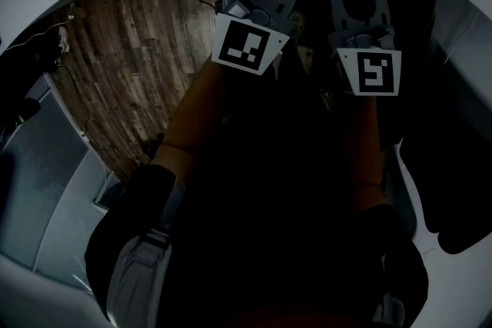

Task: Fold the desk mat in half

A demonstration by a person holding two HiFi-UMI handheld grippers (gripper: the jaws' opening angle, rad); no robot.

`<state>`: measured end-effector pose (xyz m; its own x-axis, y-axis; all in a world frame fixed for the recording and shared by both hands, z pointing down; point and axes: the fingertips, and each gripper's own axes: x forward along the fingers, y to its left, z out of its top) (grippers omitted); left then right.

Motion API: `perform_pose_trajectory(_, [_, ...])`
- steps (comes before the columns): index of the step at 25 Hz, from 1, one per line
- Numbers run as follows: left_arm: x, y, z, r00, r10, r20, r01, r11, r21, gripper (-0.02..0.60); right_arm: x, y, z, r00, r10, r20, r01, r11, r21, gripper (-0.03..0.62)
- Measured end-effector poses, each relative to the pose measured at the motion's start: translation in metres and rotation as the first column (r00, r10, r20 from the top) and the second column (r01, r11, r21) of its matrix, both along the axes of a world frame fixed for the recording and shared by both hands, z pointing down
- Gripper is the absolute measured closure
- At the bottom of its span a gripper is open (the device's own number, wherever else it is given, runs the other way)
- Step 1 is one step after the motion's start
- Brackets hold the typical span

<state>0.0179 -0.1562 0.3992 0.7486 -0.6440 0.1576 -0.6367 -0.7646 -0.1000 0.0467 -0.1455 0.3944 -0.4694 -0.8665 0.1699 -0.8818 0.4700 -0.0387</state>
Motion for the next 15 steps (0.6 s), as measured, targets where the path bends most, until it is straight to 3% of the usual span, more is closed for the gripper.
perform_pose_trajectory(4, [-0.002, -0.001, 0.013, 0.991, -0.041, -0.125, 0.022, 0.989, -0.147, 0.569, 0.002, -0.003, 0.009, 0.999, 0.019, 0.05, -0.017, 0.999, -0.033, 0.563])
perform_pose_trajectory(8, [-0.018, -0.002, 0.028, 0.935, -0.142, -0.324, 0.02, 0.936, -0.35, 0.568, 0.0, -0.002, 0.017, 0.993, 0.038, 0.108, -0.031, 0.997, -0.072, 0.563])
perform_pose_trajectory(15, [-0.035, 0.007, 0.055, 0.871, -0.244, -0.427, -0.002, 0.866, -0.499, 0.568, -0.006, 0.008, 0.038, 0.977, 0.071, 0.2, -0.038, 0.986, -0.161, 0.562])
